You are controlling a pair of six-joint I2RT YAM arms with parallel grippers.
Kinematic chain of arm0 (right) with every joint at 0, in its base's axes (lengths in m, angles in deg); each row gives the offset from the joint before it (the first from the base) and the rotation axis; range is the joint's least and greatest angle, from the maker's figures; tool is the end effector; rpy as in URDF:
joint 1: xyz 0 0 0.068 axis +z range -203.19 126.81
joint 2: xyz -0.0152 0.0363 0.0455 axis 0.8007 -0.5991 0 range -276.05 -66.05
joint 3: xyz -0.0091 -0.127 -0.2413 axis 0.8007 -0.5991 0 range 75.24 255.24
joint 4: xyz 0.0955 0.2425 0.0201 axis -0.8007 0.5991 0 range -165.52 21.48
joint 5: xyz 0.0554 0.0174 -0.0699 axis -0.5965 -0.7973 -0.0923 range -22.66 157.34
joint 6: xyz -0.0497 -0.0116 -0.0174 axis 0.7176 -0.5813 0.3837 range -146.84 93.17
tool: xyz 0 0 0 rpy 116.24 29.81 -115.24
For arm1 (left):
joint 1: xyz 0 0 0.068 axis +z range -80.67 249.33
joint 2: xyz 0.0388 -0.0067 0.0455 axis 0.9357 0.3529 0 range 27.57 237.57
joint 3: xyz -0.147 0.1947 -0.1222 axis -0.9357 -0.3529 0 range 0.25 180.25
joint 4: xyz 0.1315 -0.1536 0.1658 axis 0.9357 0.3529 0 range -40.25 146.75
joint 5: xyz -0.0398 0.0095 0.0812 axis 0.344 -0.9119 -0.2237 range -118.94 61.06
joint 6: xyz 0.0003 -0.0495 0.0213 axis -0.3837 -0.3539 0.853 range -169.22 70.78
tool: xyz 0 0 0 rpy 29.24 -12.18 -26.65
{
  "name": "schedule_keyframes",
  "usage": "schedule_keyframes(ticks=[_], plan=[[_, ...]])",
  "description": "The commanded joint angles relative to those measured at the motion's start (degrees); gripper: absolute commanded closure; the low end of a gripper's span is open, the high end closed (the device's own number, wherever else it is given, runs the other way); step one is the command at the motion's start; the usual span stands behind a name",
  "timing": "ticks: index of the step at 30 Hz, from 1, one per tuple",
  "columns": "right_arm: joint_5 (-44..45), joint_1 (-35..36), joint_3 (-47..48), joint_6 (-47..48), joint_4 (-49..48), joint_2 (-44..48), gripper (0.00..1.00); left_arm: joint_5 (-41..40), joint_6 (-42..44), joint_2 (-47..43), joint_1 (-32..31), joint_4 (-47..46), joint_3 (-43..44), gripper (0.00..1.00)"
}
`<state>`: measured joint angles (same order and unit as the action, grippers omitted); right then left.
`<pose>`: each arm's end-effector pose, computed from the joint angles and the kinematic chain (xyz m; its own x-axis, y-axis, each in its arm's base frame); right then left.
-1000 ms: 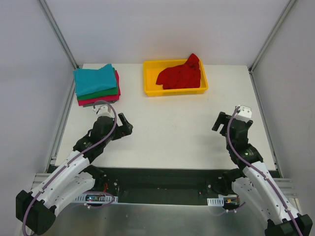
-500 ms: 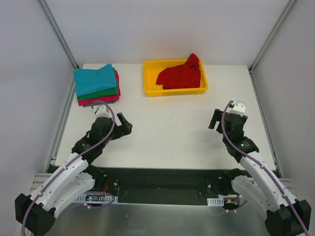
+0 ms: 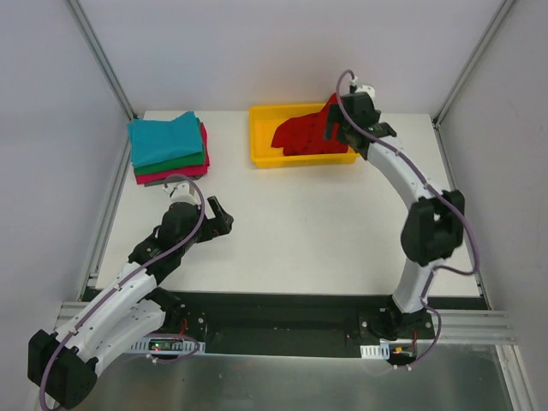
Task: Fold and stack the t-shirts
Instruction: Grab crumpled tshirt from bin with the right arm
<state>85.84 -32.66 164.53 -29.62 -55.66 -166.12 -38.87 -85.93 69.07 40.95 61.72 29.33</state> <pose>0.3885 0.1334 0.3317 -0.4803 -0.1307 -0.8673 -0.0537 0.9914 -0.1197 0.1558 -0.0771 0.2494 -0.4885 -0.4052 -0.7727 0.0477 0.8719 -0.4874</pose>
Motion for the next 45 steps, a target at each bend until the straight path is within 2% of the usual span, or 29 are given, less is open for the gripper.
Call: schedule_keyframes(ticks=[1, 4, 6, 11, 17, 19, 21, 24, 27, 32, 35, 36, 37, 40, 45], plan=[[0.3, -0.1, 20.3, 0.5, 11.1, -15.9, 0.04, 1.0, 1.6, 1.2, 0.4, -3.2, -0.5, 0.01], [1.5, -0.2, 36.6, 2.1, 14.8, -28.1, 0.04, 0.9, 1.8, 2.6, 0.4, -3.4, -0.3, 0.01], [-0.2, -0.5, 44.2, 2.3, 12.3, -34.4, 0.04, 1.7, 2.1, 3.9, 0.5, -3.7, -0.2, 0.01], [-1.4, -0.8, 47.5, 5.6, -0.2, -43.3, 0.04, 4.5, 2.6, 5.7, 0.6, -4.3, 0.5, 0.01], [-1.2, -1.2, 53.7, 5.1, -1.0, -50.0, 0.04, 5.0, 2.3, 5.4, 0.6, -4.3, 0.5, 0.01], [-2.1, -1.4, 52.5, 4.2, -1.9, -49.7, 0.01, 4.8, 2.4, 5.2, 0.6, -4.3, 0.4, 0.01], [-4.1, -1.5, 52.1, 4.0, -3.3, -49.5, 0.09, 4.2, 2.3, 5.0, 0.6, -4.3, 0.2, 0.01], [-5.7, -1.5, 52.6, 3.3, -2.2, -49.9, 0.26, 3.4, 2.4, 4.5, 0.6, -3.8, 0.4, 0.01], [-6.5, -1.8, 53.2, 2.9, -1.8, -50.3, 0.48, 2.9, 2.3, 3.7, 0.6, -3.2, 0.5, 0.01], [-7.7, -2.5, 53.9, 0.4, -0.6, -50.7, 0.76, 0.6, 2.3, 3.7, 0.7, -2.6, 0.4, 0.01], [-8.5, -2.6, 53.9, 0.4, -0.5, -50.7, 0.85, 1.4, 2.3, 3.8, 0.7, -2.2, 0.8, 0.01], [-8.5, -2.6, 53.8, 0.5, -0.5, -50.7, 0.89, 1.6, 2.3, 3.8, 0.7, -2.2, 0.9, 0.01], [-8.5, -2.6, 53.0, 0.2, -0.9, -50.3, 0.98, 1.6, 2.3, 3.8, 0.8, -2.2, 0.8, 0.01], [-12.0, -2.7, 49.9, -0.5, -3.6, -48.3, 0.99, 0.9, 2.2, 3.8, 0.7, -2.1, 0.8, 0.01], [-15.2, -2.3, 51.2, -3.1, -7.7, -41.3, 0.99, 1.0, 2.0, 3.6, 0.7, -2.1, 0.9, 0.01]])
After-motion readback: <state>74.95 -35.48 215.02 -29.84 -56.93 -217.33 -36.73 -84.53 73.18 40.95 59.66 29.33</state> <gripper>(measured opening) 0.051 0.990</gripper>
